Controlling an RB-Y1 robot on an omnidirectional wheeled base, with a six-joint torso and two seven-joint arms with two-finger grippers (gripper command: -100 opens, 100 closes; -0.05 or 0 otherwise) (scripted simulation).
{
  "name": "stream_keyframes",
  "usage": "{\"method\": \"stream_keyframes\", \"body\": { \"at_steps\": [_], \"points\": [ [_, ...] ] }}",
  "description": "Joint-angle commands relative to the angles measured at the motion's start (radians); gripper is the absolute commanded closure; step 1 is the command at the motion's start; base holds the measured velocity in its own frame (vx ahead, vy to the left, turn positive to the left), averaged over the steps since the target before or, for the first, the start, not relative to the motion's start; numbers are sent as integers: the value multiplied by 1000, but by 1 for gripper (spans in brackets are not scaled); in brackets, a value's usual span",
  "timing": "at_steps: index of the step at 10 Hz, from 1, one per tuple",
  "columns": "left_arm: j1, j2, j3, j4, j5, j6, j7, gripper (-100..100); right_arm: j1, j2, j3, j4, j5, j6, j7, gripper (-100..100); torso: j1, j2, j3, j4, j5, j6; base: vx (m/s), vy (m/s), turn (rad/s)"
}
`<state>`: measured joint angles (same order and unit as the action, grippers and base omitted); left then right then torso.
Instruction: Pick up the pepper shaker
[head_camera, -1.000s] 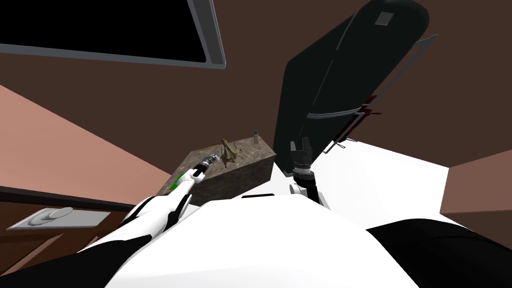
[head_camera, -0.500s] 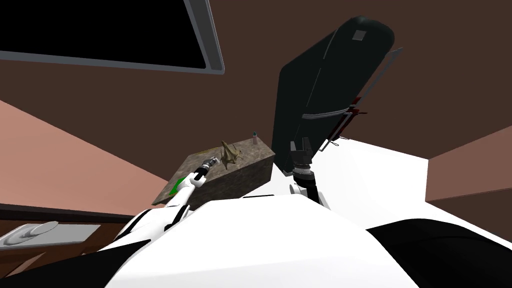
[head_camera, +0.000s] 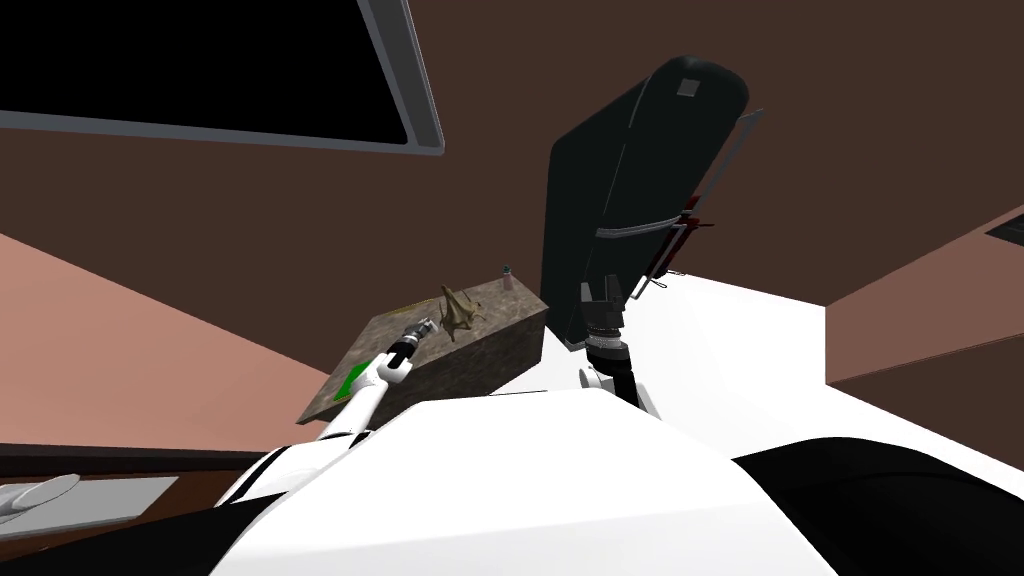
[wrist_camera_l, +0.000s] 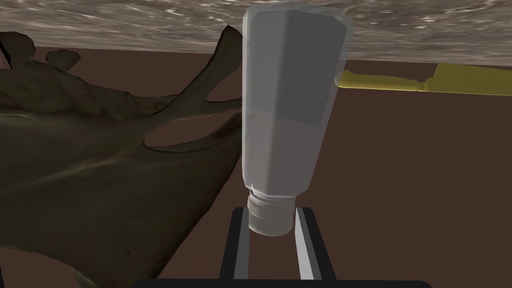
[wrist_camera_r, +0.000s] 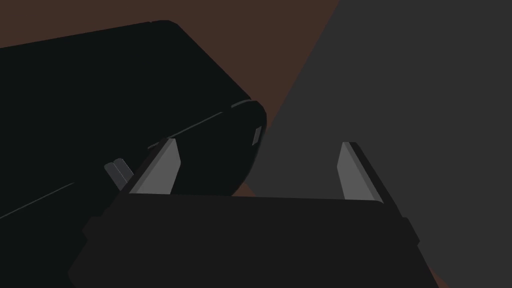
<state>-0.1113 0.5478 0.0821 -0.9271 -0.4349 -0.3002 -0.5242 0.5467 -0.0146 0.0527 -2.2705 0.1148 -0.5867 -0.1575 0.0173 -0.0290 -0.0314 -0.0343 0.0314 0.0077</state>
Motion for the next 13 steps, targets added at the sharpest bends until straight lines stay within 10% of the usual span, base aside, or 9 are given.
{"method": "stream_keyframes", "body": {
  "at_steps": [1, 13],
  "points": [
    [19, -2, -1, -49, 0, 8, 1, 100, 0, 0, 0, 0, 0, 0, 0, 0, 0, 0, 0, 0, 0, 0, -3, 21, 17],
    [222, -50, 47, -351, -4, 156, 1, 100, 0, 0, 0, 0, 0, 0, 0, 0, 4, -1, -2, -3, 3, -3, -3, 29, -53]
  ]
}}
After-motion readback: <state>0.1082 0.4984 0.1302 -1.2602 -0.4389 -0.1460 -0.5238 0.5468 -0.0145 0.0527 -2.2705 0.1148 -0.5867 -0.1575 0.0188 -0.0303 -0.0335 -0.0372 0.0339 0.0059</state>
